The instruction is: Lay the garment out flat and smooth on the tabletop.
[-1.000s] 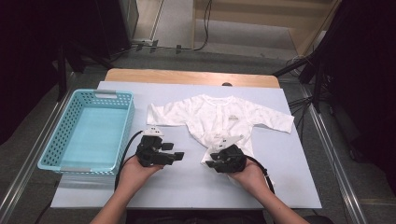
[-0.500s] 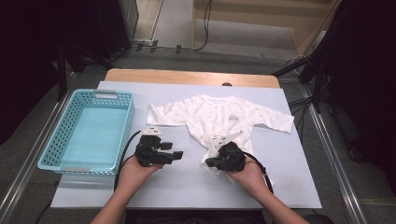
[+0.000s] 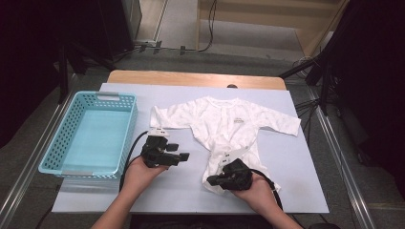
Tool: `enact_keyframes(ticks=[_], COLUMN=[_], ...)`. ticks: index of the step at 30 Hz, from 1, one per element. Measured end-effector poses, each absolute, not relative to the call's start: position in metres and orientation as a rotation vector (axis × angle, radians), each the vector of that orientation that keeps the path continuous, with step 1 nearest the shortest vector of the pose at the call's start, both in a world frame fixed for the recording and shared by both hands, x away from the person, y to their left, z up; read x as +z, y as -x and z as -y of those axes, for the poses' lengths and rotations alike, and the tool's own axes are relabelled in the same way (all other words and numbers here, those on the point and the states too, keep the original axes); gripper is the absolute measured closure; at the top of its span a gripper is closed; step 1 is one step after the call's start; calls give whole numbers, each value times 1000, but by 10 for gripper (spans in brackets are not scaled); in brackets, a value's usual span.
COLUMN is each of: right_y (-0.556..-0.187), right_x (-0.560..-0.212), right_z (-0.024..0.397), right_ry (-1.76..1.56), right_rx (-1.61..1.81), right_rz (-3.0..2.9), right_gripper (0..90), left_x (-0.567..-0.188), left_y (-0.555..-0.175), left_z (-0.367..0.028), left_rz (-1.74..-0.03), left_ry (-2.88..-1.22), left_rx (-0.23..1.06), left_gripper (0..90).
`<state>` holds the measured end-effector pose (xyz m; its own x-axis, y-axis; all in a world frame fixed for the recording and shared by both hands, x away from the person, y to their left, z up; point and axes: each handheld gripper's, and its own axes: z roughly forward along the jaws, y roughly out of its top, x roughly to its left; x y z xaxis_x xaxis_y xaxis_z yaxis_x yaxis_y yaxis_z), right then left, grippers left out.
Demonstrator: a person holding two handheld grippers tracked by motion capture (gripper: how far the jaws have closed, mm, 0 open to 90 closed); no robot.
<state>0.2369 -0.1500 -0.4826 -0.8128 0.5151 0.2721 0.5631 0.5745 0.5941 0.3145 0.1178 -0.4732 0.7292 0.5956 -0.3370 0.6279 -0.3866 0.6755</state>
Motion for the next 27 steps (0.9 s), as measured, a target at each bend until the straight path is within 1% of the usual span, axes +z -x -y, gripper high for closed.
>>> enact_keyframes(ticks=[12,22,27], right_y=[-216,-196,-185], right_x=[-483,-481,-482], right_z=[144,140,137], right_ry=[890,850,813], right_rx=[-1058,-1063,-1056], right_rz=[2733,2715,2704], right_gripper=[857,856,854], left_x=[-475,-468,-470], left_y=[-324,-333,-338], left_z=[-109,-111,-106], left_rz=[-915,-915,-914], left_ry=[-2107,-2072,-2085], left_rx=[-53,-54,-57], left_gripper=[347,347,347])
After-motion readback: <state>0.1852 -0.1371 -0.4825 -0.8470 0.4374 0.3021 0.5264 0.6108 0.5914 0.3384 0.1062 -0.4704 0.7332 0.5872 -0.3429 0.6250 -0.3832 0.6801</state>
